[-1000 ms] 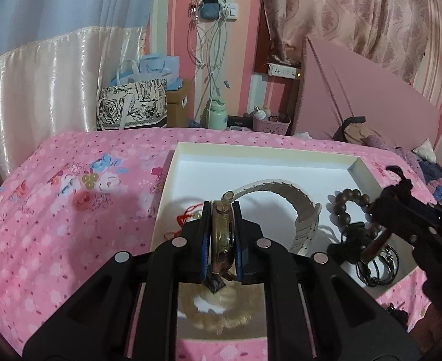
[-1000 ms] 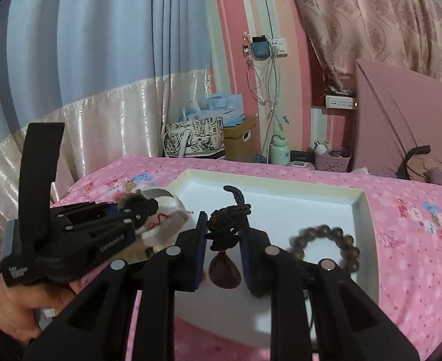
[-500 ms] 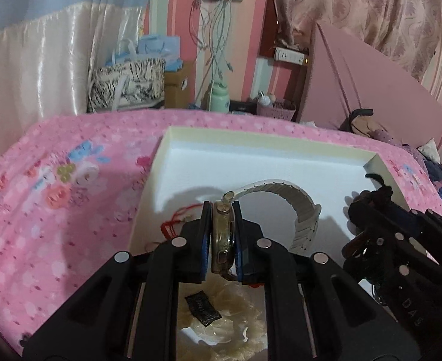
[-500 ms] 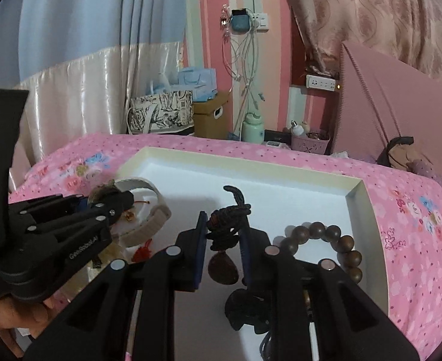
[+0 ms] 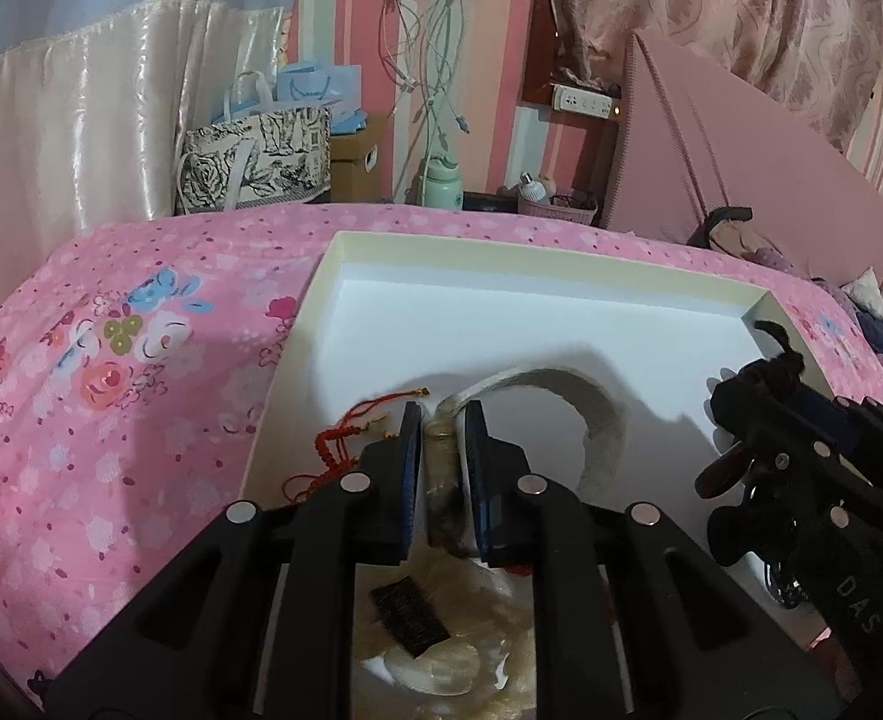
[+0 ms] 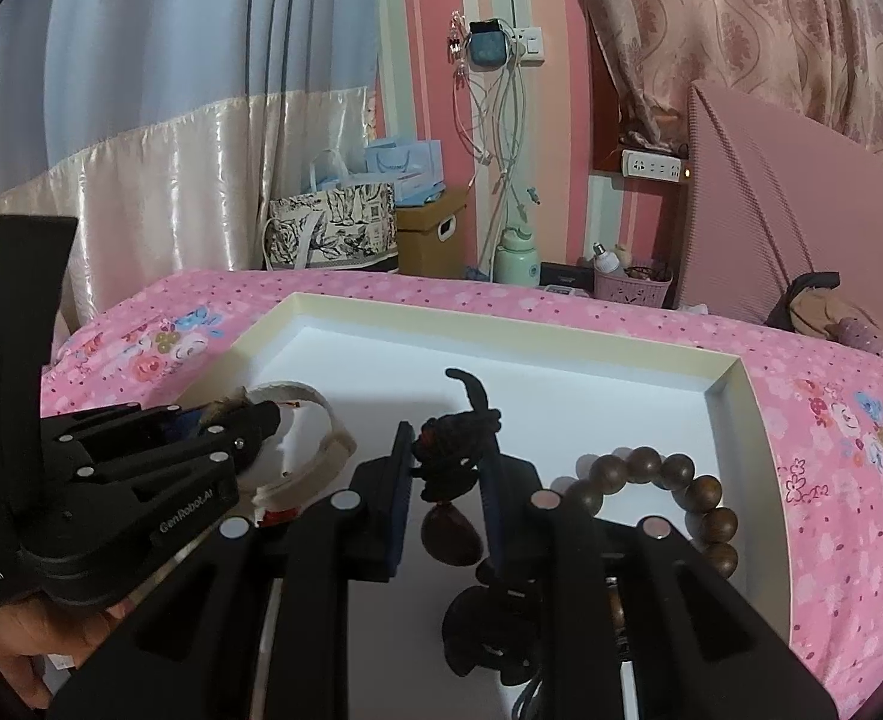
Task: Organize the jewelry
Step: 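Open both tools to release the watch and pendant into the tray, then grasp the white jade pendant with the left tool while the right grasps the black scrunchie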
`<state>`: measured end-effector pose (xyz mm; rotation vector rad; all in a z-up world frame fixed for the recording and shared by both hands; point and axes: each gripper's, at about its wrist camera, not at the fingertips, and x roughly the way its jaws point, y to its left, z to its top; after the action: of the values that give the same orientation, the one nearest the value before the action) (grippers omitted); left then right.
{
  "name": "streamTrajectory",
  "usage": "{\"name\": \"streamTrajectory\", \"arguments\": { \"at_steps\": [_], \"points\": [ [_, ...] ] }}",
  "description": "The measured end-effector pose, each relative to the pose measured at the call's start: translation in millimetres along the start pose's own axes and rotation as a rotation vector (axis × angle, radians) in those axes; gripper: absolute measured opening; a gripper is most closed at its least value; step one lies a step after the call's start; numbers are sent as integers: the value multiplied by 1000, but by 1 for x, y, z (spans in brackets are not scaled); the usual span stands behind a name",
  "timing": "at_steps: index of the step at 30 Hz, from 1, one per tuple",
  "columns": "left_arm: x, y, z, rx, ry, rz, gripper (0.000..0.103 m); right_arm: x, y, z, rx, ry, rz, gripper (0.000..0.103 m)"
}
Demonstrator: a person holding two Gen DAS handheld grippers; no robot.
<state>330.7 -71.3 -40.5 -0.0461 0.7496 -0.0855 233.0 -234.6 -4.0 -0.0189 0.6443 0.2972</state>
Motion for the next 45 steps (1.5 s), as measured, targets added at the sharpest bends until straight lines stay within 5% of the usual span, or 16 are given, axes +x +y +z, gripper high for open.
{"name": "streamTrajectory", "arguments": {
  "at_steps": [7,11,21,30,36,41,45],
  "points": [
    [-4,-1,0,1,-10,-9,17,-3,-1,0,1,-6,-12,23],
    [-9,1,5,-16,-28,-29,21,-11,-3,2,21,-45,9,53],
    [-59,14,31,-24,-136,-27,22,-51,-16,24,19,-141,-34,53],
    [-123,32,46,-35,-223,-11,35,-103,-27,44,62,-192,-33,53],
    [-139,38,-2,93,-166,57,40,-133,-45,1,59,-136,-45,53],
    [-153,104,-48,-34,-131,87,42,-149,-74,-64,70,-15,-97,53],
    [-148,135,-85,-22,-77,126,45,-154,-88,-102,101,58,-117,52]
  ]
}}
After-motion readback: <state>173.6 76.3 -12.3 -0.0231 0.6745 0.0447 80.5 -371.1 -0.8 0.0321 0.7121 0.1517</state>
